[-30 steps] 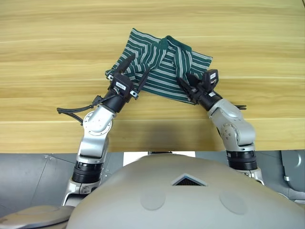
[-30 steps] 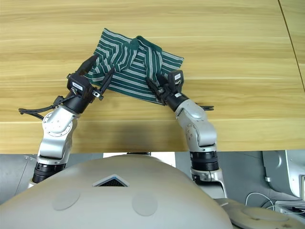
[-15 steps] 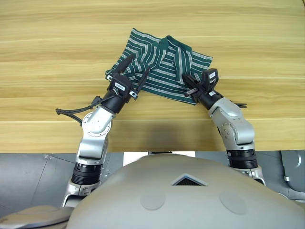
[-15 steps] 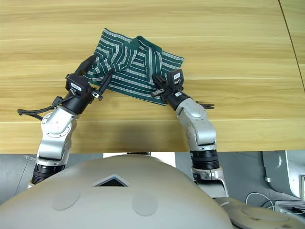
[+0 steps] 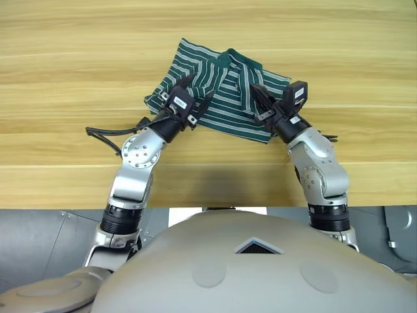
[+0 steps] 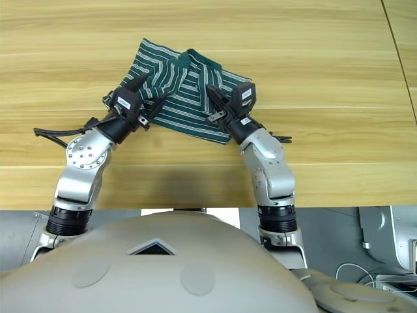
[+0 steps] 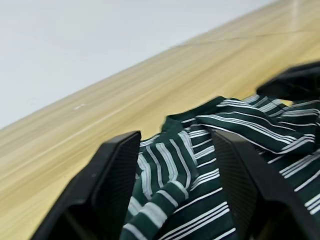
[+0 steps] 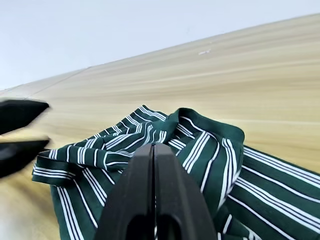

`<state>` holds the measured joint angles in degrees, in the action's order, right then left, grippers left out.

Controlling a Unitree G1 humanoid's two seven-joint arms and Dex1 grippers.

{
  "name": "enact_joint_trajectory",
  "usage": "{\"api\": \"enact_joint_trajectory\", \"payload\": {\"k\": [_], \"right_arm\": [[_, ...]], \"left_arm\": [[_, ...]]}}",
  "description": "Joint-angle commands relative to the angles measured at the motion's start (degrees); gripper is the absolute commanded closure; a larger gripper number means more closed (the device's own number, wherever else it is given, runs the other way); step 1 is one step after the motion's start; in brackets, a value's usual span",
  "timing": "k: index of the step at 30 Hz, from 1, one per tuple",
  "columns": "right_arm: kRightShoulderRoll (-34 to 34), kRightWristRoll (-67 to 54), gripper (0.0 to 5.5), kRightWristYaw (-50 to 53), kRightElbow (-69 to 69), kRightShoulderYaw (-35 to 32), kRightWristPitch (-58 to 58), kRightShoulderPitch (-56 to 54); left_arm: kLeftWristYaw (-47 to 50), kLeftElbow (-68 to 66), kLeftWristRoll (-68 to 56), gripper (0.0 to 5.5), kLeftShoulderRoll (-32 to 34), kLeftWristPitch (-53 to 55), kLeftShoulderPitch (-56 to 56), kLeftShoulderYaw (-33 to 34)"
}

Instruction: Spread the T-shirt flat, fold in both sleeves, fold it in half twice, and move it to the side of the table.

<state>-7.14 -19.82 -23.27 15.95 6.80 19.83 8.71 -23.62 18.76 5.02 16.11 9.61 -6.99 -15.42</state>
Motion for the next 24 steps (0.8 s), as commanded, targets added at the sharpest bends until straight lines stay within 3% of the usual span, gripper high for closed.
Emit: {"api": "enact_joint_trajectory", "payload": {"k": [1,5,14,20,24], "right_arm": [[0.25,0.88,5.49,0.45,-0.13,0.52,-0.82,-1.67],[0.78,2.87,5.49,1.74,-0.96,0.73,-3.04,-1.63],[2.45,3.12,5.50,2.80,-1.34,1.67,-4.57,-1.51],[3.14,3.49,5.50,3.39,-1.49,2.31,-4.69,-1.09],[3.46,3.90,5.50,3.63,-1.93,2.63,-4.83,-0.98]], "left_arm": [[-1.88,-2.86,3.12,3.00,2.10,5.08,4.52,-2.30],[-3.92,-4.88,6.77,3.00,5.20,7.40,8.65,-4.22],[-7.60,-7.04,10.30,4.57,8.86,9.06,11.38,-6.58],[-9.68,-7.41,7.80,4.60,8.41,10.06,11.73,-5.73],[-9.63,-6.90,6.97,3.92,7.81,10.56,12.68,-4.29]]}}
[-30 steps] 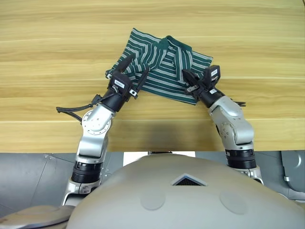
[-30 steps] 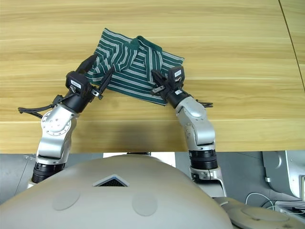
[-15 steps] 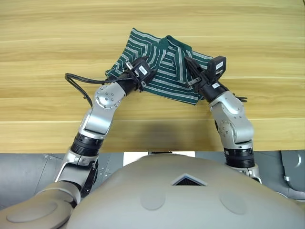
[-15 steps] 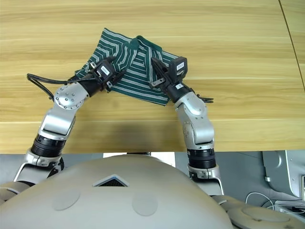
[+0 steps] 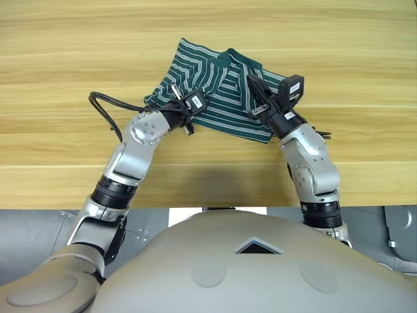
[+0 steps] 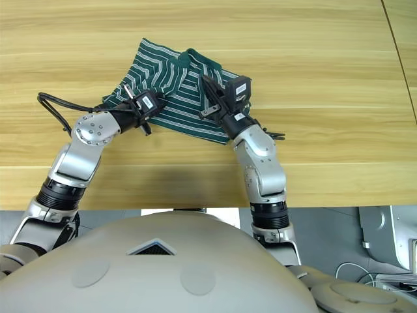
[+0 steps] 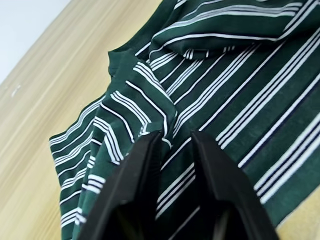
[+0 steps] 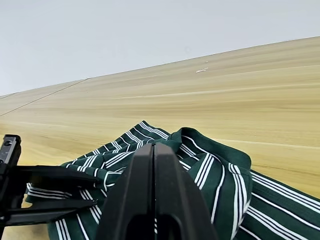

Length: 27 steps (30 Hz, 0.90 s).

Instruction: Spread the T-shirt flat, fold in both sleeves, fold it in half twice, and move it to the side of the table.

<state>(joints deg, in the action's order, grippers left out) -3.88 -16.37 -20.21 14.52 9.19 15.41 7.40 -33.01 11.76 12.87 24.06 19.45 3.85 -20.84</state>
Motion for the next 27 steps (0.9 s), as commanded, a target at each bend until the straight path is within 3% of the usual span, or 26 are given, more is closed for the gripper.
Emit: {"api": "enact_joint_trajectory", "payload": {"k": [1,8,17,27], "right_arm": [[0.23,0.53,5.50,0.54,-0.64,0.32,-0.42,0.35],[0.26,0.88,5.50,0.47,-1.22,0.66,-0.26,0.12],[0.78,0.85,5.50,0.73,-1.82,1.12,-0.05,-0.64],[0.48,1.05,5.50,0.83,-1.69,1.36,0.23,-0.65]], "left_arm": [[-0.14,0.76,-0.88,3.75,-0.22,0.83,1.87,1.18],[-1.61,-0.66,0.15,2.58,0.67,1.40,2.86,-0.99],[-1.73,-6.63,5.72,2.53,2.38,0.24,6.17,-4.73],[1.10,-4.64,3.40,4.41,-0.29,0.56,5.73,-0.23]]}}
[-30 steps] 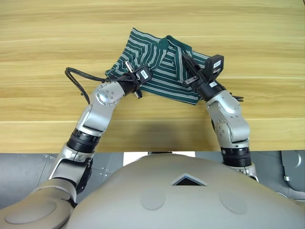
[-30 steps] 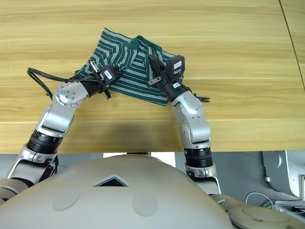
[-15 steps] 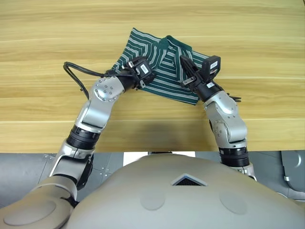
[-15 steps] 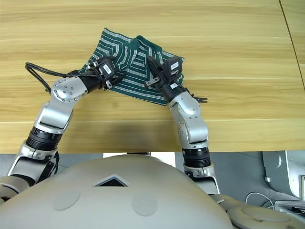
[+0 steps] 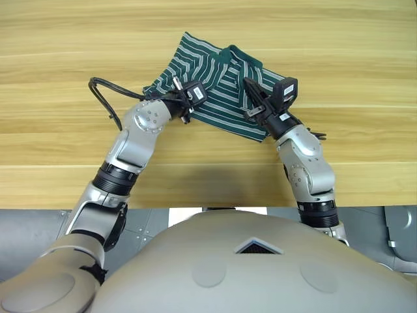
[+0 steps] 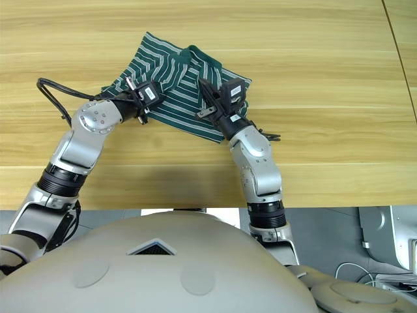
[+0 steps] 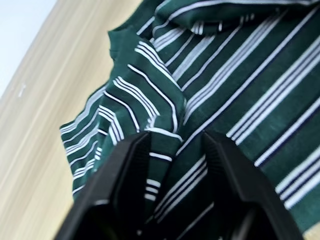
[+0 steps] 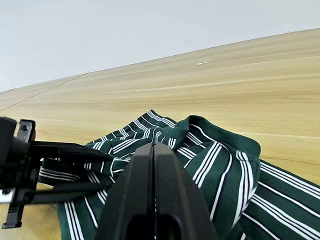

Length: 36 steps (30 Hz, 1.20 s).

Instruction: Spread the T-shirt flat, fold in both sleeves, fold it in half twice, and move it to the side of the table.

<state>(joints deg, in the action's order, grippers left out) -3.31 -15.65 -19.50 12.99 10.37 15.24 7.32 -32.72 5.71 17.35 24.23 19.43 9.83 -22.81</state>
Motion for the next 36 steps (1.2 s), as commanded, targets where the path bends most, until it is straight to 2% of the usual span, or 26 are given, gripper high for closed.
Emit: {"api": "enact_joint_trajectory", "payload": {"k": [1,9,12,16,18,26,36], "right_arm": [[-0.20,0.35,5.50,0.06,-0.15,0.21,0.48,-0.63],[-0.80,0.09,5.50,-0.76,-0.71,0.25,0.96,-1.52],[-0.94,0.11,5.50,-1.01,-1.00,0.20,1.03,-1.71],[-0.73,0.26,5.50,-1.11,-1.42,0.29,0.95,-1.72],[-0.66,0.26,5.50,-1.15,-1.62,0.37,1.02,-1.82],[-0.70,0.18,5.50,-1.10,-1.62,0.43,1.21,-2.02],[-1.11,-0.12,5.50,-1.13,-0.70,0.03,1.87,-1.77]], "left_arm": [[0.87,1.85,-1.37,4.41,-0.66,0.71,-0.47,2.11],[1.68,0.26,-1.19,4.41,-1.23,0.81,-0.60,2.23],[0.47,2.07,-2.96,3.93,-1.75,1.35,-1.36,2.54],[0.14,2.81,-2.59,2.97,-0.81,2.09,-0.46,2.62],[0.30,2.24,-1.17,2.75,-0.28,2.26,0.20,1.58],[1.73,-2.46,0.57,2.75,-1.32,1.67,2.72,0.41],[2.33,-5.88,-0.05,4.36,-2.28,0.89,3.62,1.72]]}}
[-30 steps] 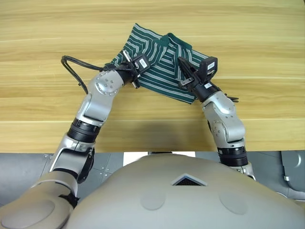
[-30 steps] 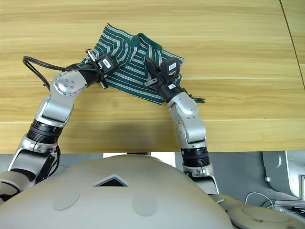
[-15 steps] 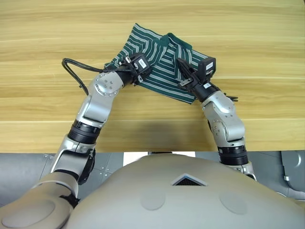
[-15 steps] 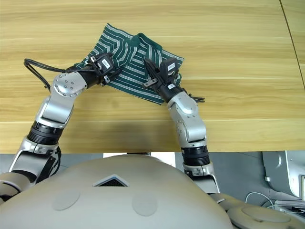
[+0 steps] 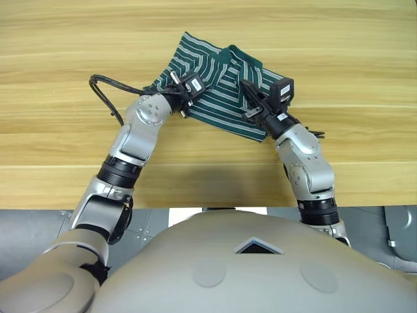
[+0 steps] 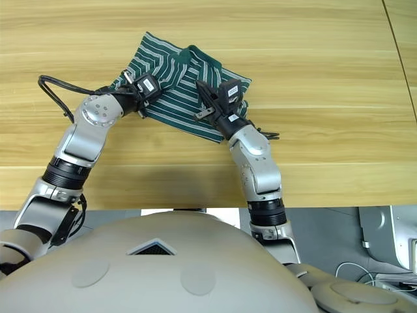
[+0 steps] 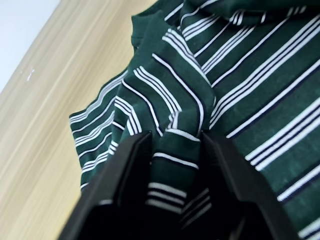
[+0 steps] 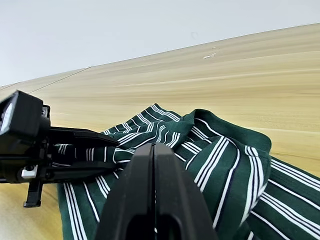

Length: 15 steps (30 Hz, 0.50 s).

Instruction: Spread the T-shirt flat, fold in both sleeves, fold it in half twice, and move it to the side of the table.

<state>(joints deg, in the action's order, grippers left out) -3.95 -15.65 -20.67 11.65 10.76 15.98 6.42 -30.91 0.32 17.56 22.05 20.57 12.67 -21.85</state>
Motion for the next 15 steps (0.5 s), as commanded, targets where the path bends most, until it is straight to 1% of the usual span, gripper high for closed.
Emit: {"api": "enact_joint_trajectory", "payload": {"k": [1,6,8,12,14,15], "right_arm": [[-0.54,-0.15,5.50,0.00,0.72,-0.40,1.20,-0.85],[-1.79,0.52,5.50,0.48,0.69,-1.47,1.99,-0.61],[-2.65,-0.24,5.50,0.61,2.60,-2.40,3.12,1.13],[-3.99,-1.38,4.76,1.23,9.52,-2.23,6.95,7.07],[-4.34,-1.87,4.53,1.78,11.73,-2.57,8.94,8.87],[-4.41,-2.08,4.28,2.17,12.26,-2.96,9.63,9.20]], "left_arm": [[0.52,-0.40,-0.29,4.63,-0.08,-0.29,0.58,0.83],[1.74,1.36,-0.79,5.45,-0.62,-0.26,-0.90,2.27],[2.51,3.43,-1.97,5.49,-1.44,-0.37,-1.82,3.74],[4.38,9.69,-7.18,5.50,-4.06,0.52,-4.96,8.80],[5.22,10.96,-8.78,5.50,-4.81,0.67,-6.25,10.68],[5.58,11.03,-9.36,5.50,-5.08,0.61,-6.67,11.36]]}}
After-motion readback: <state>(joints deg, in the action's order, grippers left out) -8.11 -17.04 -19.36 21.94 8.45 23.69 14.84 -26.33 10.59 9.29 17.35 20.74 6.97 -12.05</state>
